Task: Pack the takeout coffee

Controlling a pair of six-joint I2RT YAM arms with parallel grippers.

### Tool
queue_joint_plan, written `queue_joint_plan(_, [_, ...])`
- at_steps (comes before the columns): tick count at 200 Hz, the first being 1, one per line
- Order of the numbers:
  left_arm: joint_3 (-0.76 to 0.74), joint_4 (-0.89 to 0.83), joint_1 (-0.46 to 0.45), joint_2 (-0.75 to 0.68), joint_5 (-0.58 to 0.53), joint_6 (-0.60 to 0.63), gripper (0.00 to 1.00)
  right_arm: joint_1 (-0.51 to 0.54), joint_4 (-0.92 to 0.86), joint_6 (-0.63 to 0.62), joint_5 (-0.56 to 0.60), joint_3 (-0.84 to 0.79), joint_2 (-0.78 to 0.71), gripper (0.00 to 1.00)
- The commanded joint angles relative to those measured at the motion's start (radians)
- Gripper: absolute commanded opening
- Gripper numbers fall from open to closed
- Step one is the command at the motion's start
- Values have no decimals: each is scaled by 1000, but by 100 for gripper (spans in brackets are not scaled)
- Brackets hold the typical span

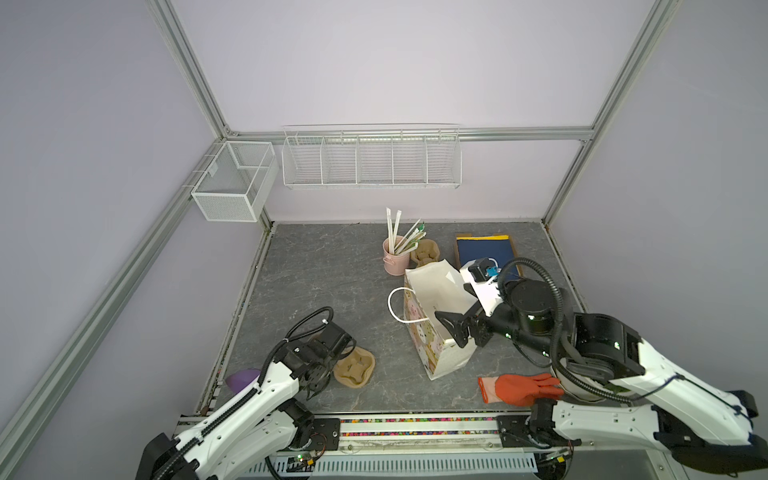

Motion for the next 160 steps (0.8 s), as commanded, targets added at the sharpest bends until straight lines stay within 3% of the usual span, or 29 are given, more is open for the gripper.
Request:
queue_joint_plan(1, [-18,19,3,35,1,-27,68,2,30,-18,2,-15,-6,99])
queue_joint_plan(93, [-24,164,12,70,-204,71,68,2,34,-27,7,-32,-17,98])
queue_joint_plan(160, [12,290,53,189,-202,150,68,1,33,-29,23,-45,-43,98])
